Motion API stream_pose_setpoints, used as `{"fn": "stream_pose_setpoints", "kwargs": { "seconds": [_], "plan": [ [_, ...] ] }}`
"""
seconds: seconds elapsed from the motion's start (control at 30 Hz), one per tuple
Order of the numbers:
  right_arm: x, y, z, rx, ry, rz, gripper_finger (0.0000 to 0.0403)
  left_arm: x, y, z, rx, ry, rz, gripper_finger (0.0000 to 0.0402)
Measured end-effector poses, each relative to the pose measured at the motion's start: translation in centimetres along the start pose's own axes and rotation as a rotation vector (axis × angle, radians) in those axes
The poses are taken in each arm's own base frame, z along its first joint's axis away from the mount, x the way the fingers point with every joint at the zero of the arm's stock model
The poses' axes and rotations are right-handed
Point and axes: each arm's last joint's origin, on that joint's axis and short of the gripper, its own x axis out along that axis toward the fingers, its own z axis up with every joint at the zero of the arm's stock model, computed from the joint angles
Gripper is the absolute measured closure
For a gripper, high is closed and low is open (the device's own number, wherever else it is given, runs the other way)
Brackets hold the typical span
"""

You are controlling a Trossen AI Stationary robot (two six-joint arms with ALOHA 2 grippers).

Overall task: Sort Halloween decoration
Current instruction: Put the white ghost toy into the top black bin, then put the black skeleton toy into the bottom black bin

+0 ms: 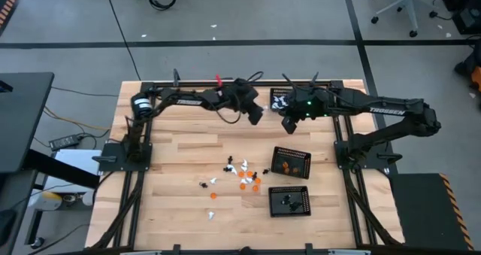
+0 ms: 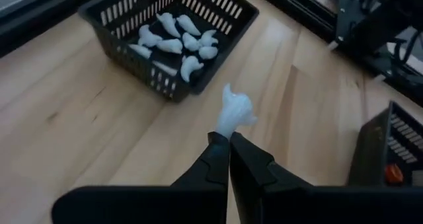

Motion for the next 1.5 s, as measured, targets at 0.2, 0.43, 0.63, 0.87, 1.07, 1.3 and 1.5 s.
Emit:
{"fn": "stream_pose_setpoints", "kwargs": {
  "seconds": [0.2, 0.43, 0.63, 0.87, 1.07, 1.3, 1.5],
  "plan": [
    [-2.1, 1.2, -0.8, 0.031, -0.035, 0.042, 0.0321, 3.3, 0.1, 3.2, -0.005, 0.02, 0.013, 0.0387],
    [-3.1, 3.5, -1.9, 0.018, -0.064, 0.059, 0.0321, 7.2, 0.5, 5.8, 0.003, 0.018, 0.023, 0.0387],
    [-3.4, 4.4, -2.5, -0.008, -0.075, 0.058, 0.0321, 9.4, 1.3, 6.4, -0.005, 0.045, 0.055, 0.0386],
    [-3.6, 4.7, -2.8, -0.015, -0.076, 0.064, 0.0321, 10.2, 1.6, 5.6, -0.009, 0.088, 0.078, 0.0382],
    [-3.7, 4.8, -2.8, -0.021, -0.082, 0.058, 0.0321, 10.2, 1.7, 5.9, 0.003, 0.063, 0.091, 0.0343],
    [-3.7, 4.8, -2.8, -0.021, -0.088, 0.05, 0.0321, 10.0, 1.5, 6.0, 0.027, 0.071, 0.08, 0.0289],
    [-4.7, 4.4, -3.0, -0.019, -0.091, 0.072, 0.0321, 8.0, 0.0, 7.8, 0.187, 0.036, 0.086, 0.0283]
  ]
}}
